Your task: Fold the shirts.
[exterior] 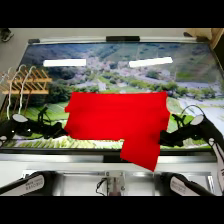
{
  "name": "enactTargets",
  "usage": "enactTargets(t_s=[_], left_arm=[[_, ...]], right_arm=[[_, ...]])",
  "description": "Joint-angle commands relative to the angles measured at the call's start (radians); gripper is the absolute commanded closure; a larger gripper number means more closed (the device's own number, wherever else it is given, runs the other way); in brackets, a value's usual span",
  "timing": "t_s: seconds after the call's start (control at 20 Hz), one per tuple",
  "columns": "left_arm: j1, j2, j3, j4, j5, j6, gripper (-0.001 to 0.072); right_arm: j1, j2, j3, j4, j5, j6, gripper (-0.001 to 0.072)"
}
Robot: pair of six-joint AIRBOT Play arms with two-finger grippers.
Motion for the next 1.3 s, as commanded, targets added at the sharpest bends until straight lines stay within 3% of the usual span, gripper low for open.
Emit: enactTargets(t_s=[0.0, 0.1, 0.2, 0.35, 0.5, 0.8, 1.0, 1.05, 1.1, 1.15, 1.25], left_arm=[[0.001, 0.001, 0.001, -0.003, 0.01, 0.018, 0.0674], [0.006, 0.005, 0.027, -0.003, -0.002, 0.065, 0.0674], [0.011, 0.012, 0.105, -0.003, -0.032, 0.131, 0.0675], [0.001, 0.001, 0.277, -0.003, 0.002, 0.121, 0.0676], [-0.024, -0.079, 0.473, -0.003, 0.111, 0.031, 0.0676], [-0.052, -0.428, 0.804, -0.004, 0.103, -0.155, 0.0675], [-0.073, -0.571, 0.877, -0.063, 0.11, -0.161, 0.0663], [-0.079, -0.594, 0.881, -0.1, 0.109, -0.158, 0.0511], [-0.081, -0.606, 0.882, -0.129, 0.108, -0.158, 0.0234], [-0.079, -0.608, 0.888, -0.139, 0.094, -0.155, 0.0033], [-0.058, -0.603, 0.929, -0.138, 0.013, -0.121, 0.0038]], right_arm=[[0.0, 0.003, -0.003, 0.052, -0.02, -0.009, 0.064], [0.0, 0.034, 0.033, 0.092, -0.002, -0.062, 0.0641], [0.0, 0.071, 0.135, 0.09, -0.008, -0.038, 0.0642], [0.001, 0.046, 0.341, 0.089, -0.069, 0.028, 0.0642], [0.052, -0.097, 0.542, 0.082, -0.129, 0.053, 0.0642], [0.137, -0.458, 0.875, 0.076, -0.279, 0.163, 0.0642], [0.136, -0.567, 0.911, 0.08, -0.261, 0.183, 0.063], [0.136, -0.572, 0.911, 0.076, -0.254, 0.176, 0.0484], [0.132, -0.566, 0.912, 0.079, -0.244, 0.145, 0.0149], [0.124, -0.553, 0.921, 0.073, -0.208, 0.098, 0.0055], [0.091, -0.529, 0.953, -0.019, -0.083, 0.059, 0.0047]])
